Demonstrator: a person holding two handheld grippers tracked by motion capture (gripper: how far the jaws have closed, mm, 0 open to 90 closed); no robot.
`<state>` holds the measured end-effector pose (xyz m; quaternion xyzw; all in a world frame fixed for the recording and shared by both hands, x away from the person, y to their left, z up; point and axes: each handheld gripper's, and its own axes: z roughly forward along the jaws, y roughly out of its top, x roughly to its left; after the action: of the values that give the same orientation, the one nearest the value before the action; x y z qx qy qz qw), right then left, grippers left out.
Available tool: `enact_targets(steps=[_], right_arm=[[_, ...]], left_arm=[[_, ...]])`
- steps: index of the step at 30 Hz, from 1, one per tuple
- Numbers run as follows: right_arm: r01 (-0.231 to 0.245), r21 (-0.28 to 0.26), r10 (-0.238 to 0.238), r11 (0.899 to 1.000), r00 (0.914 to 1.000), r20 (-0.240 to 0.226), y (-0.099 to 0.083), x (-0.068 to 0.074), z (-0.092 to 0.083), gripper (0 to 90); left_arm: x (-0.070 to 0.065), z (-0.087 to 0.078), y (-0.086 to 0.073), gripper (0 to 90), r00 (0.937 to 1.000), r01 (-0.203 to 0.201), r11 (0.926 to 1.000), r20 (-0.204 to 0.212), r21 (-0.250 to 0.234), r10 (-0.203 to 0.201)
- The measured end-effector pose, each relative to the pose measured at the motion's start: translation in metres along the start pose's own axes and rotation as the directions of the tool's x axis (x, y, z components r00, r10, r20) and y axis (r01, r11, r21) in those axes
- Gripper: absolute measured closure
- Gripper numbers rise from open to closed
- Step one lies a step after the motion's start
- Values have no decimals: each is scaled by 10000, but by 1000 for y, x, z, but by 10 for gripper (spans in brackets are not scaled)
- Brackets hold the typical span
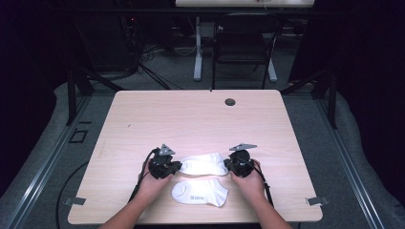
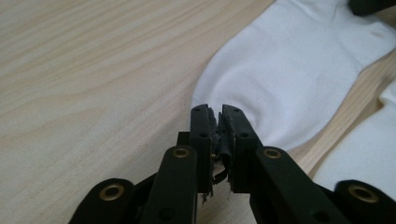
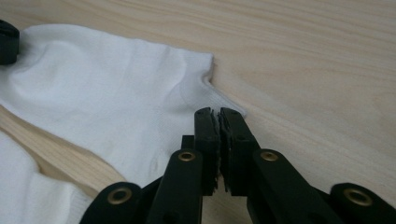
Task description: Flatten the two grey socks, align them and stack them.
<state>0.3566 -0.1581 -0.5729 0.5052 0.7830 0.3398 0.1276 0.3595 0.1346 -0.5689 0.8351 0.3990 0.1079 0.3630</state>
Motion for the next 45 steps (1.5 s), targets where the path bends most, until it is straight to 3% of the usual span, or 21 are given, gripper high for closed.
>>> enact_targets(steps=[5, 9, 16, 19, 24, 27, 32, 41, 45], right_arm=[[122, -347, -124, 9993, 9999, -48, 7, 0, -6, 757], [78, -815, -67, 9966, 9999, 134, 11, -4, -9, 651], [-140, -23, 140, 9999, 9997, 209, 7, -13, 3, 578], [-44, -144, 46, 9999, 9998, 177, 6, -14, 4, 607], [250, -8, -250, 9997, 9997, 83, 5, -9, 4, 780], [428, -18, -428, 9991, 9991, 9, 4, -7, 4, 860], [617, -69, -618, 9981, 9980, -127, 5, -3, 0, 875], [619, -572, -647, 9964, 9968, -472, 10, 3, -16, 878], [831, -728, -859, 9939, 9956, -363, 16, 6, -21, 879]], left_arm=[[8, -9, 7, 702, 9995, 319, 9983, -31, -487, -321], [13, -6, 8, 638, 9989, 428, 9987, -155, -265, -432], [15, 9, 5, 632, 9987, 457, 9985, -243, 303, -449], [11, 11, 5, 693, 9993, 296, 9992, -240, 253, -290], [6, 12, 5, 860, 9999, -41, 9995, -131, 306, 45], [5, 12, 5, 891, 9998, -144, 9994, -138, 324, 148], [5, 9, 6, 896, 10000, -12, 9998, -73, 206, 13], [1, -10, 16, 897, 9998, -188, 9994, 110, -286, 191], [3, -15, 17, 897, 9998, 35, 9990, 198, -435, -26]])
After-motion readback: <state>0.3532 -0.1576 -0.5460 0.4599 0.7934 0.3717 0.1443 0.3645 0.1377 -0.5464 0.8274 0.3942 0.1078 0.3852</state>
